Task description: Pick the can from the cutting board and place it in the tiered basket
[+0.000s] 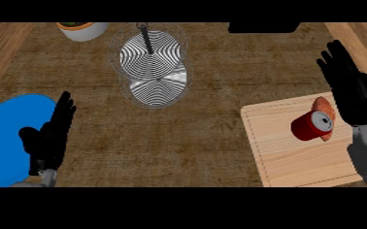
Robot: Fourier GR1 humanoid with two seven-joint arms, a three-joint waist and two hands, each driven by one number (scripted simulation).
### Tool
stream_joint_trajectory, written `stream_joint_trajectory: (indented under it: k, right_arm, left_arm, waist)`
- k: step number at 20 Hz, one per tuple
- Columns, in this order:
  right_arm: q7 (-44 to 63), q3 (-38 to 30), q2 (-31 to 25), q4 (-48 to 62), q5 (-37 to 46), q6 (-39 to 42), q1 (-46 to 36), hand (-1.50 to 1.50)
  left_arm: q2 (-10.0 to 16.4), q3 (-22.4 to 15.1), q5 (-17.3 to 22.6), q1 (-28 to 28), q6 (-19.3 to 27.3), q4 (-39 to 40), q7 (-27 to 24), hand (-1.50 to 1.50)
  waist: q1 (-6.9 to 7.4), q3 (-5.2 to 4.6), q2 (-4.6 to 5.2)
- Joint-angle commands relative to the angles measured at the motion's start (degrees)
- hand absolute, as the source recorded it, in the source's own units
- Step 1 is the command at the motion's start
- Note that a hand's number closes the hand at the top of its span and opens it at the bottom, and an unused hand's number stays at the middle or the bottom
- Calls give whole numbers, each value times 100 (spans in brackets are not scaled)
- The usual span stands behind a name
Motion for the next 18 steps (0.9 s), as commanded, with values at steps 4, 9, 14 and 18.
stream_joint_trajectory:
  k: [4,9,14,18]
  right_arm:
    - [-72,9,563,941,705,-953,-631,-150]
    - [-768,-106,1258,2239,1157,-1820,-777,-150]
    - [-1628,-98,1217,2062,1674,-1937,-910,-150]
    - [54,417,-80,1221,2372,-1846,-893,-150]
  left_arm:
    - [-242,-355,-71,-918,-889,149,-206,0]
    - [-630,-899,-183,-797,-1243,114,-490,0]
    - [-546,-695,-252,-713,-1537,244,-598,0]
    - [-514,-540,-119,-891,-1700,500,-655,0]
  waist:
    - [122,15,120]
    - [213,29,142]
    - [138,20,75]
    - [18,2,36]
